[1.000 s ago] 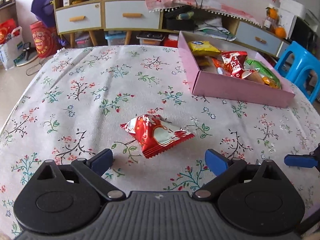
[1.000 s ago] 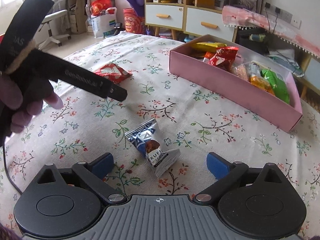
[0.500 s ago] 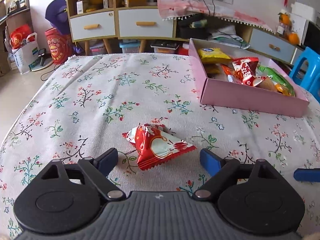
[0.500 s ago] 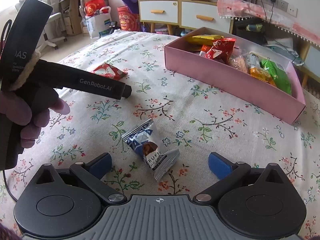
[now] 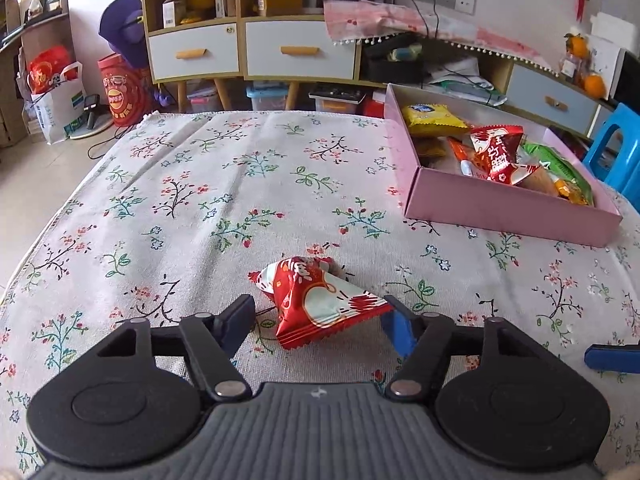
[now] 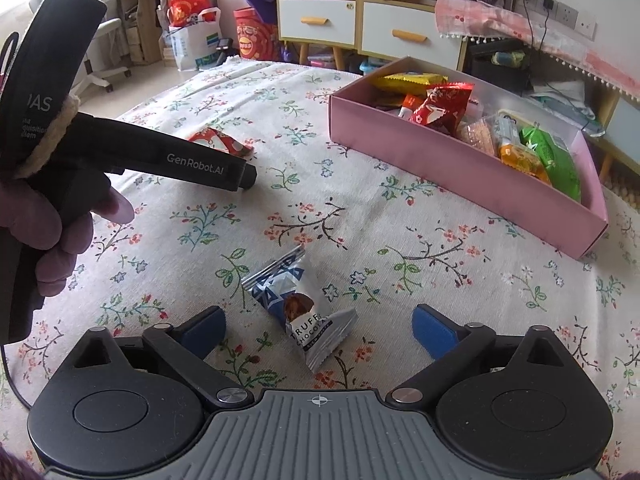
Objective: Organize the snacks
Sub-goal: 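Grasp the red-white candy pack with the left gripper while the right grasps the blue-white snack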
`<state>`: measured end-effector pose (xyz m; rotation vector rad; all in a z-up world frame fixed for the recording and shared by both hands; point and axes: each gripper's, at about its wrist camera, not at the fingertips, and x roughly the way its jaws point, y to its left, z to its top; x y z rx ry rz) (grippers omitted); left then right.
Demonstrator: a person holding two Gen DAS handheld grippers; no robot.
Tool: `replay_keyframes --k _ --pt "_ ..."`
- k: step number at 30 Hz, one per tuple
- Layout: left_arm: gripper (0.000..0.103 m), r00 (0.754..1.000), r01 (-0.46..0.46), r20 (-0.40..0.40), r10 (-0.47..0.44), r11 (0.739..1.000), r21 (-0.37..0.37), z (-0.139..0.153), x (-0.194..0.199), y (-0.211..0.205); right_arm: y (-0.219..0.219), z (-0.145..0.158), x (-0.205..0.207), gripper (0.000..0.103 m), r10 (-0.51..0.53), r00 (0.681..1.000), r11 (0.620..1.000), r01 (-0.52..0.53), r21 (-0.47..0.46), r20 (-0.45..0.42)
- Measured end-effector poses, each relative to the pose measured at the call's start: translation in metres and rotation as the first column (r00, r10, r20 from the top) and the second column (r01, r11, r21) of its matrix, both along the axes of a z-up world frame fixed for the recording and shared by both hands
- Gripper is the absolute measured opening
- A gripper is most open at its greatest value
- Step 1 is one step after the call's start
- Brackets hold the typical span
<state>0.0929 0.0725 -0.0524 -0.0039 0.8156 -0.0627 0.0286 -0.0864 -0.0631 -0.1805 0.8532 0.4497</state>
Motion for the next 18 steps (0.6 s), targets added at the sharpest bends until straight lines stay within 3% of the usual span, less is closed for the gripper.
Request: replay_keyframes --k 6,12,14,18 --pt "0.059 1.0 0.0 -0.002 0.0 1.0 -0.011 0.0012 0.0012 0.0013 -0.0008 0.0028 -0.0021 0.086 0.017 1.0 1.0 -0.017 0.003 0.02" --pt "0.049 1.0 0.01 -0.004 -0.01 1.0 -0.006 0.0034 -0.0002 -0.0029 -0.002 0.0056 -0.0054 0.066 0.041 0.999 0.999 -0.041 0.019 0.033" --pt "0.047 1.0 0.008 -0.006 -0.008 1.0 -0.005 0.0037 -0.0003 -0.0036 -0.0025 0.0068 -0.005 0.055 0.044 0.998 0.999 -0.045 0.027 0.036" --pt "0.033 1.0 0.002 -0.014 -0.002 1.0 0.011 0.0039 -0.0001 -0.0027 -0.0031 0.0081 -0.0039 0.043 0.047 0.998 0.998 -0.048 0.033 0.045"
